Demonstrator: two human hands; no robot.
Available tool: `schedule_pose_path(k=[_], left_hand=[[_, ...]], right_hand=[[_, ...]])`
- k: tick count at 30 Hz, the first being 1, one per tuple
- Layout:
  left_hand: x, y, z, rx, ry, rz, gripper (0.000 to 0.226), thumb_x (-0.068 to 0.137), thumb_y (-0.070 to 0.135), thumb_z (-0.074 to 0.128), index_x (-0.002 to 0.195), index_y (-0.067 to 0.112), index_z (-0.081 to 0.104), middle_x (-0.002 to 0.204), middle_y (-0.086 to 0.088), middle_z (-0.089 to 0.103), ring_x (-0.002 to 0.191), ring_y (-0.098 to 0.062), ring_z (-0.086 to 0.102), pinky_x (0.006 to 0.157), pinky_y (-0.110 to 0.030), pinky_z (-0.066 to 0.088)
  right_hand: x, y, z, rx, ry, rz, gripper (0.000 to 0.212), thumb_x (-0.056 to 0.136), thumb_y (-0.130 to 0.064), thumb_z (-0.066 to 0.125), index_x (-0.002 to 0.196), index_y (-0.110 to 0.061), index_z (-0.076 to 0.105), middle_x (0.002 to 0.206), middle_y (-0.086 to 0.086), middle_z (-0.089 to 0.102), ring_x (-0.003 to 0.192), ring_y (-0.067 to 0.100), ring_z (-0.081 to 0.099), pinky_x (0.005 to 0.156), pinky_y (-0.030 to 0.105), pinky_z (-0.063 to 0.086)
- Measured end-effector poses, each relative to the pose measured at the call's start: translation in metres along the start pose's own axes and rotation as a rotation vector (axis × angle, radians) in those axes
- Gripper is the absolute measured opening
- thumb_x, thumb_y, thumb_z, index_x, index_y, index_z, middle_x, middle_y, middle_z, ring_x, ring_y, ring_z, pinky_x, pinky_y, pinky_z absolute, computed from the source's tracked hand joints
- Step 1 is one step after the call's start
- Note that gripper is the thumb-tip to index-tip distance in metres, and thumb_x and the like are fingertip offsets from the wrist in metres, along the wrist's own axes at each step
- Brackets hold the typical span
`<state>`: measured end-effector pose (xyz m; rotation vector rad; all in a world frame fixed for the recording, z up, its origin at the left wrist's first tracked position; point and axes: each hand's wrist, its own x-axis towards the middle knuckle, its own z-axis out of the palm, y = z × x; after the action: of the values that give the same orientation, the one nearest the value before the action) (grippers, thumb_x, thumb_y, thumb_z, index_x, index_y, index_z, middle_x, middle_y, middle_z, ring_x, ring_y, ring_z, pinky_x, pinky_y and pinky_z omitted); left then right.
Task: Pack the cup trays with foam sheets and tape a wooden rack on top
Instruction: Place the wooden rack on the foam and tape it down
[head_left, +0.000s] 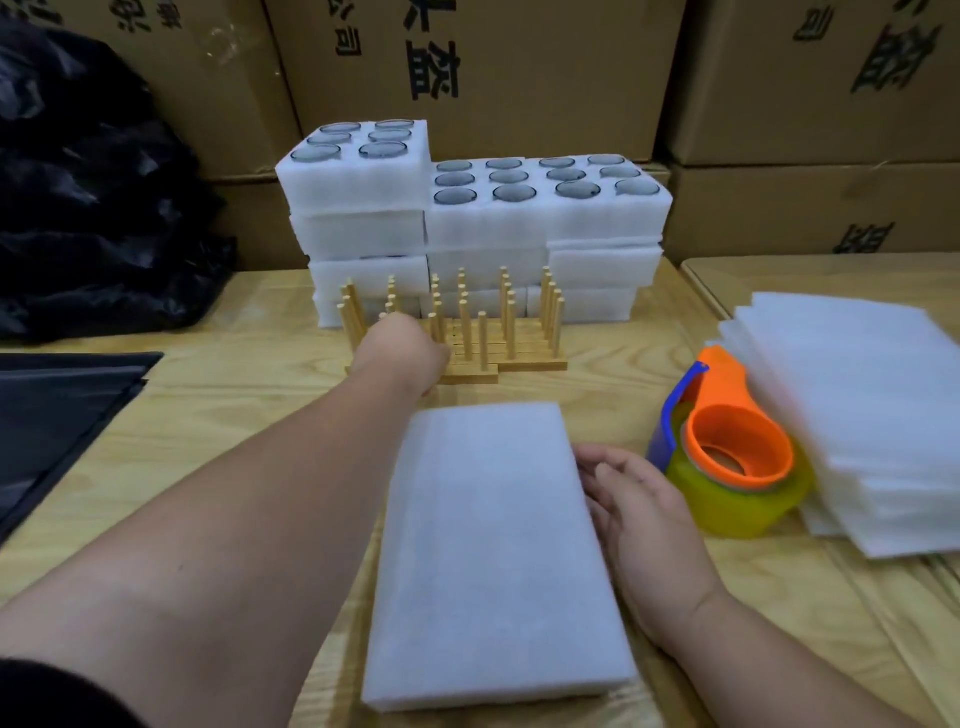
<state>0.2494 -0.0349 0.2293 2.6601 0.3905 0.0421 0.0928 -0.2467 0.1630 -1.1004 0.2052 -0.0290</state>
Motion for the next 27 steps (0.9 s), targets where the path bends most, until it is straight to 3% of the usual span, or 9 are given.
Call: schedule_pose_path(k=[3,9,13,17,19,21,25,27], left_hand=[[-0.006,-0.004,0.002,-0.013,0.052,0.03,0.028,0.092,0.031,0.061,0.072,0.013,0.067,0.073,-0.006,0.069,0.069,-0.025,0.063,0.055,-0.029,0.04],[-0.024,-0.008,-0.022,-0.155,0.165,0.126,0.034,0.096,0.035,0.06,0.066,0.019,0.063,0.065,-0.003,0.064,0.071,-0.029,0.065,0.057,-0.03,0.045],[-0.043,-0.005,-0.053,-0.358,0.245,0.197,0.025,0.102,0.036,0.051,0.086,0.023,0.065,0.081,0.0,0.071,0.077,-0.027,0.069,0.068,-0.038,0.056],[-0.071,0.003,-0.078,-0.463,0.221,0.282,0.023,0.105,0.037,0.046,0.095,0.026,0.064,0.075,0.007,0.064,0.064,-0.017,0.06,0.057,-0.029,0.044],[-0.088,0.007,-0.085,-0.413,0.137,0.303,0.023,0.104,0.039,0.048,0.09,0.031,0.065,0.069,0.008,0.063,0.054,-0.012,0.055,0.05,-0.024,0.041],[-0.103,0.01,-0.087,-0.304,0.069,0.341,0.023,0.105,0.039,0.049,0.094,0.029,0.067,0.073,0.008,0.066,0.058,-0.01,0.058,0.048,-0.023,0.042],[-0.13,0.021,-0.089,-0.143,-0.003,0.465,0.022,0.105,0.03,0.046,0.099,0.024,0.066,0.089,0.002,0.072,0.085,-0.022,0.068,0.076,-0.037,0.057],[-0.14,0.025,-0.09,-0.017,-0.049,0.527,0.021,0.105,0.034,0.046,0.097,0.029,0.065,0.088,0.005,0.071,0.082,-0.017,0.066,0.075,-0.038,0.056]], right_hand=[[-0.001,-0.003,0.0,-0.005,-0.002,-0.005,0.028,0.104,0.0,0.041,0.099,-0.003,0.069,0.102,0.012,0.079,0.095,0.018,0.076,0.078,0.026,0.057],[-0.003,-0.005,0.001,-0.001,0.001,0.001,0.028,0.104,0.001,0.042,0.099,-0.001,0.069,0.104,0.013,0.078,0.1,0.021,0.075,0.087,0.033,0.055],[-0.005,-0.008,0.001,0.021,-0.015,0.007,0.028,0.103,0.002,0.044,0.094,-0.004,0.07,0.099,0.01,0.079,0.096,0.019,0.075,0.085,0.032,0.056],[-0.006,-0.01,0.001,0.041,-0.019,0.011,0.025,0.102,0.001,0.044,0.096,-0.001,0.068,0.103,0.013,0.078,0.095,0.018,0.075,0.081,0.029,0.058],[-0.006,-0.01,0.001,0.04,-0.015,0.009,0.023,0.102,0.0,0.045,0.097,0.001,0.068,0.104,0.014,0.078,0.096,0.018,0.075,0.081,0.029,0.058],[-0.007,-0.009,0.001,0.037,-0.012,0.005,0.024,0.102,-0.001,0.045,0.097,0.001,0.068,0.104,0.015,0.078,0.097,0.019,0.075,0.083,0.031,0.057],[-0.007,-0.009,0.0,0.04,-0.007,0.01,0.023,0.102,-0.002,0.045,0.101,0.005,0.067,0.106,0.017,0.077,0.1,0.023,0.074,0.086,0.033,0.057],[-0.006,-0.009,0.001,0.044,-0.002,0.012,0.023,0.101,-0.002,0.045,0.099,0.004,0.067,0.104,0.017,0.077,0.098,0.022,0.074,0.085,0.033,0.058]])
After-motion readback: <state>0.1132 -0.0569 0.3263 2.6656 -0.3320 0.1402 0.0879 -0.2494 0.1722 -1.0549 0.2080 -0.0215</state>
